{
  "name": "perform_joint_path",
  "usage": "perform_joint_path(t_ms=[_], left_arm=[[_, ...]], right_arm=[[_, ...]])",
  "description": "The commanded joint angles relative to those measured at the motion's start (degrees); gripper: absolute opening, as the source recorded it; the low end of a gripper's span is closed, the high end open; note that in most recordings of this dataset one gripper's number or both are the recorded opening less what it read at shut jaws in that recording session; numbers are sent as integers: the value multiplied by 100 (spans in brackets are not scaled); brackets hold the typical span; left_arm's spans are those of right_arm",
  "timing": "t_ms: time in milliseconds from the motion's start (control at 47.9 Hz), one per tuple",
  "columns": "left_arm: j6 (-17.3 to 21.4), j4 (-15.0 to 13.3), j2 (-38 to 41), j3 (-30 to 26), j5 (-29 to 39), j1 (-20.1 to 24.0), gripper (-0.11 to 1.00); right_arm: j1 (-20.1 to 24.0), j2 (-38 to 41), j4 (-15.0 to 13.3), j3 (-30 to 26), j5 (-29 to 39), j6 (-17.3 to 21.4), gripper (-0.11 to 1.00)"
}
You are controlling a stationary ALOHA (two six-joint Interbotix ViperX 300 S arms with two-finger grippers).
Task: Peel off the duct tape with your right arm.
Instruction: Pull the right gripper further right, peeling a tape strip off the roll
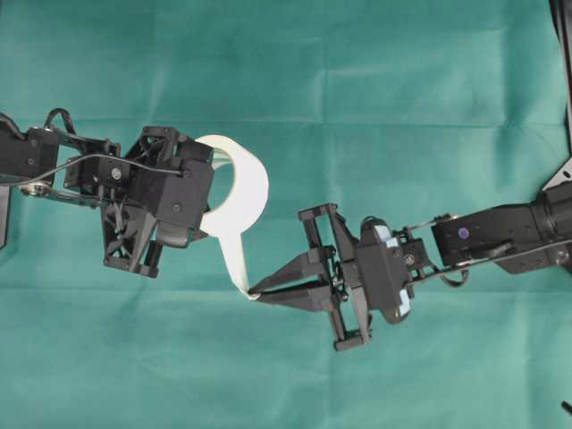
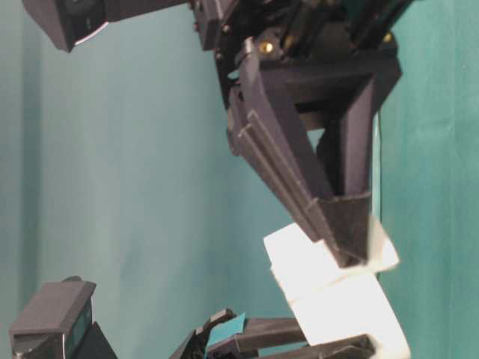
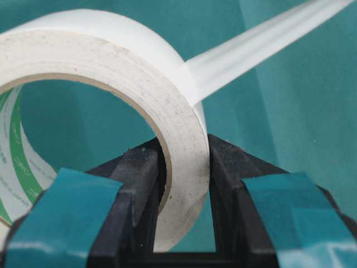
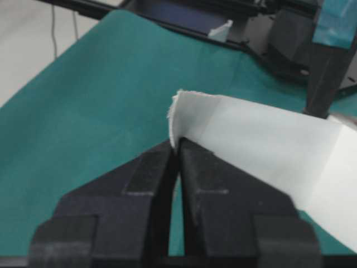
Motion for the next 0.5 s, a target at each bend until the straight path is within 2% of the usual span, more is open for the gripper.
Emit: perform_joint_path(t_ms=[0,167,376,481], left_arm=[[-18,18,-149,-123,-18,272,21],[-44,0,-149,-132,-9,343,21],[-536,0,-149,-105,9,466,21],[-562,0,-158,-88,44,457,21]], right_arm=[[325,-53,-35,-149,-26,-9,-9],[369,-26,-35,-185,-18,-9,-9],[439,9,-26,-237,9,-9,-9],[466,9,-35,-255,44,-9,-9]])
